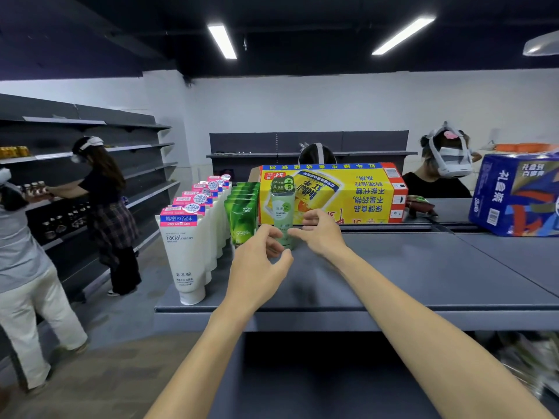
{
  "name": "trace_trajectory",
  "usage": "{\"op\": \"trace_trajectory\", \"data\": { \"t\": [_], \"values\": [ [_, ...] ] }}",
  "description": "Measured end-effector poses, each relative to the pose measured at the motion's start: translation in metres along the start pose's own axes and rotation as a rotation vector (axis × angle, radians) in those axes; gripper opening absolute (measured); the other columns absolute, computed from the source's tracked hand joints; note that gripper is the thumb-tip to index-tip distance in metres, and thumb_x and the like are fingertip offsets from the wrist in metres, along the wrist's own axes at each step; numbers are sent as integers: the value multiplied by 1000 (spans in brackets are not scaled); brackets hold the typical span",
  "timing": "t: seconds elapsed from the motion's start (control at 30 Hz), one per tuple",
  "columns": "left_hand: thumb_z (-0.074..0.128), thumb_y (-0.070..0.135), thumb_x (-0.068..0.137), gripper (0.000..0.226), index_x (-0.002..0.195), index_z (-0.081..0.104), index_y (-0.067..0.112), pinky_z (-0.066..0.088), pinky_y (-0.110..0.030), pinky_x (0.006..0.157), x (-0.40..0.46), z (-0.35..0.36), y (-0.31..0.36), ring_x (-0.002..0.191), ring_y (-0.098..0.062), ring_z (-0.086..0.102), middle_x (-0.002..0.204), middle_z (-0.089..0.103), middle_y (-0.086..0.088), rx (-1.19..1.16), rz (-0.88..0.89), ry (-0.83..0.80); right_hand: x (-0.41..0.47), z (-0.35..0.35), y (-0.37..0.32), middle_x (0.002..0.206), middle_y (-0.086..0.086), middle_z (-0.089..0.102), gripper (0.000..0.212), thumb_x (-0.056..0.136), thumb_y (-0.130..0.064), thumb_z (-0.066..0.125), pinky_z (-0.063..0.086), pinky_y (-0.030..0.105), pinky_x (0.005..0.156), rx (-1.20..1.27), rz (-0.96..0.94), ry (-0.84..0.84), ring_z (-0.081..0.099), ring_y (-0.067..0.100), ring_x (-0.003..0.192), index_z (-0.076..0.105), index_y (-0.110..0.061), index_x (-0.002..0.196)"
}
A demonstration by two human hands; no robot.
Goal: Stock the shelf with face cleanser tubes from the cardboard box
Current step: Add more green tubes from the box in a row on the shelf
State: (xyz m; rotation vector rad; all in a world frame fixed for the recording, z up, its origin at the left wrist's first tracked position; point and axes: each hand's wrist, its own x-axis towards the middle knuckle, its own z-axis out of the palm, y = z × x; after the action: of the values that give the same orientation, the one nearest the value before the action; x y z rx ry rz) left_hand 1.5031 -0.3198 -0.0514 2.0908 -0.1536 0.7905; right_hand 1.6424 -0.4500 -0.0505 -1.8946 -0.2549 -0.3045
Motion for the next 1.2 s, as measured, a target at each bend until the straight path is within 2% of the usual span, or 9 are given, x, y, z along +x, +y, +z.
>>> {"op": "trace_trajectory", "data": {
  "t": [0.17, 0.37, 0.6, 0.67, 0.8, 0.9, 1.0, 1.1, 1.2],
  "values": [
    [67, 18, 82, 19, 98, 60, 23, 55, -33, 78, -3, 1, 11, 76, -4, 62, 77, 68, 9, 15, 21, -9, -20, -20, -11, 119, 2, 61, 57, 78, -25, 84, 51, 26, 88, -72, -42, -32, 62, 17, 105, 54, -10, 125],
    [68, 20, 81, 21, 98, 59, 26, 55, -37, 79, -29, 1, 1, 79, -4, 64, 79, 68, 12, 60, 24, -13, -87, -33, 3, 110, -3, 62, 40, 81, -25, 78, 53, 31, 90, -330, -305, -84, 60, 12, 97, 57, -18, 114],
    [68, 21, 82, 22, 102, 60, 24, 53, -36, 83, -54, 1, -4, 82, -4, 64, 81, 68, 12, 139, 1, -9, -141, -48, 16, 108, -4, 61, 38, 83, -26, 76, 53, 33, 91, -359, -331, -90, 60, 9, 98, 56, -20, 115],
    [67, 20, 83, 22, 103, 60, 25, 54, -33, 81, -69, 3, -6, 80, -2, 64, 81, 67, 13, 123, 6, -17, -162, -52, 23, 108, -6, 61, 36, 83, -24, 76, 53, 29, 90, -325, -350, -82, 60, 7, 99, 57, -21, 114],
    [64, 28, 83, 22, 103, 56, 34, 53, -24, 71, -127, 14, -22, 82, -1, 64, 84, 66, 16, 93, -12, -79, -222, -53, 61, 107, -15, 59, 35, 84, -25, 74, 47, 13, 86, -291, -364, -113, 59, 1, 99, 57, -28, 114],
    [62, 33, 83, 23, 104, 54, 36, 52, -24, 70, -180, 32, -47, 84, -3, 63, 87, 64, 16, 119, -78, -152, -266, -47, 111, 110, -18, 56, 38, 86, -29, 73, 45, 10, 86, -333, -267, -222, 56, -3, 102, 54, -31, 119],
    [63, 30, 88, 23, 108, 54, 30, 54, -33, 73, -237, 56, -81, 85, -4, 63, 90, 62, 15, 164, -200, -287, -305, -40, 174, 112, -14, 54, 41, 88, -32, 72, 48, 19, 88, -433, -82, -364, 53, -3, 100, 52, -28, 123],
    [65, 27, 86, 22, 107, 55, 26, 54, -38, 77, -294, 77, -110, 84, -8, 64, 89, 63, 13, 195, -378, -418, -343, -34, 233, 112, -9, 53, 42, 87, -30, 73, 51, 30, 88, -494, 123, -525, 57, 6, 103, 52, -24, 123],
    [66, 22, 83, 24, 106, 59, 20, 53, -38, 81, -342, 92, -131, 84, -14, 66, 88, 66, 8, 211, -557, -515, -371, -29, 276, 115, -5, 55, 42, 87, -29, 73, 49, 30, 89, -544, 256, -671, 58, 12, 108, 52, -21, 123]
  ]
}}
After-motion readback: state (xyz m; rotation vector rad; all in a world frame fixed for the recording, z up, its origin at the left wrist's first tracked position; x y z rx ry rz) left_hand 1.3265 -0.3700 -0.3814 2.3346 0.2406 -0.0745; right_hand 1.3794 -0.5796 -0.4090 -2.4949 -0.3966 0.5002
